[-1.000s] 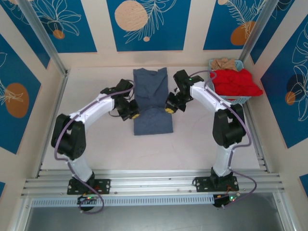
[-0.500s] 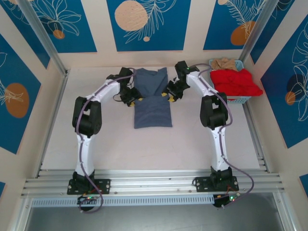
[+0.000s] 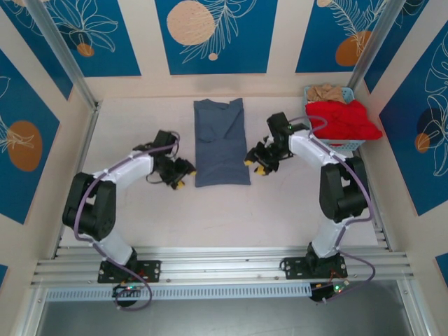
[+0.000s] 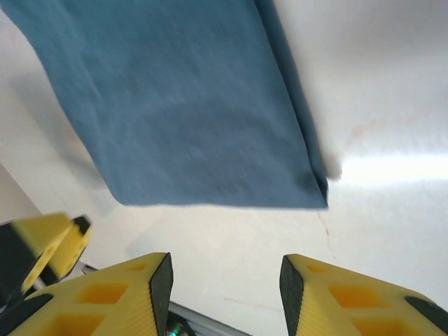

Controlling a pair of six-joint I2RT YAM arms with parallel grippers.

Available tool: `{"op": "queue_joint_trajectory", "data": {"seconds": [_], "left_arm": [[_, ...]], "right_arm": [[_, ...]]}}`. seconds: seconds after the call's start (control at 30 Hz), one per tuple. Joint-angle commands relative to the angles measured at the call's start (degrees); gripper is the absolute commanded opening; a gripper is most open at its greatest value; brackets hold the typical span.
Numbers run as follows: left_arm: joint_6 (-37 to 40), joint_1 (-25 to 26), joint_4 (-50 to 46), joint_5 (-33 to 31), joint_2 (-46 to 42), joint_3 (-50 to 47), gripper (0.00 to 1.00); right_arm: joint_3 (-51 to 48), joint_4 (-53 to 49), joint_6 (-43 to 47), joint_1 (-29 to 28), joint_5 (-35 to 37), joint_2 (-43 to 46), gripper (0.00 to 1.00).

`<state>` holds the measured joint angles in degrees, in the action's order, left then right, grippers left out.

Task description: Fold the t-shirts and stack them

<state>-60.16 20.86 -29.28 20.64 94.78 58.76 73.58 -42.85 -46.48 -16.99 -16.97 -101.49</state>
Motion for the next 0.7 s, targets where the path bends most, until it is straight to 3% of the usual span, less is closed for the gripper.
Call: {"op": "queue_joint_trajectory", "data": {"seconds": [0.0,0.37,0.67], "left_arm": [[-10.5,0.97,13.6,4.92,1.41,-5.56,0.54],[-12.75,3.13,17.38,4.37,5.7,-5.0,0.51],[-12.55,4.6,13.76,1.23,2.32,-3.7,0.5]], "right_arm": [[-6.34,9.05,-5.86,-0.28,-5.31,-0.05,0.47],[-8.12,11.23,-8.0,-0.58,-5.62,-5.4,0.45],[-3.64,8.31,-6.81,-0.67,-2.71,-10.92,0.21]]}}
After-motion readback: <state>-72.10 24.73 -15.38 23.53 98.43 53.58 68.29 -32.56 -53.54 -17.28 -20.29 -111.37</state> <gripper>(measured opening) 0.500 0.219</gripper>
